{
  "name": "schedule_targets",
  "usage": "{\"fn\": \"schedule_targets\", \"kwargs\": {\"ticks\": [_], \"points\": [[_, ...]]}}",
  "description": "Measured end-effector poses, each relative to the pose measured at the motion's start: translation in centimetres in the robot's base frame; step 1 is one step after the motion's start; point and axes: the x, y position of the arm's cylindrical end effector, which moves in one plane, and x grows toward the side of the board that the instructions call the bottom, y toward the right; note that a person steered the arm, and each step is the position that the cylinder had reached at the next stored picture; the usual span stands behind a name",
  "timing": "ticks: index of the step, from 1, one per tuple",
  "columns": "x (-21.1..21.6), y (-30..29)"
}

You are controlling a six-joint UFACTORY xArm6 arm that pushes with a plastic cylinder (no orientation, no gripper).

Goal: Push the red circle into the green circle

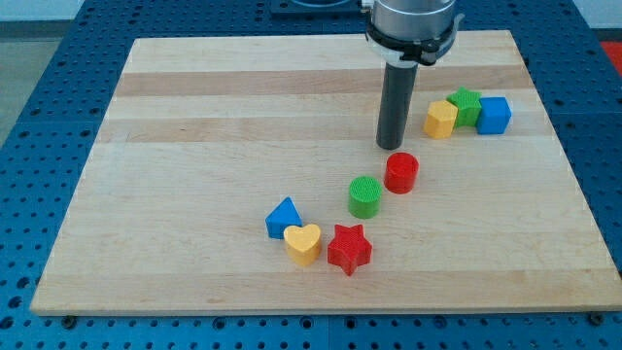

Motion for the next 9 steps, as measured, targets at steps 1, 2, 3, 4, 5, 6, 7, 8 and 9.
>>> {"fn": "schedule_targets", "kwargs": {"ticks": [1,2,3,4,5,6,7,8,9], "points": [[3.9,1.9],[3.9,2.9],[4.7,4.9],[6.8,5.9],[6.8,5.7],[6.8,5.0],[6.6,3.8],[6.8,1.7],[7.1,-0.6]]}}
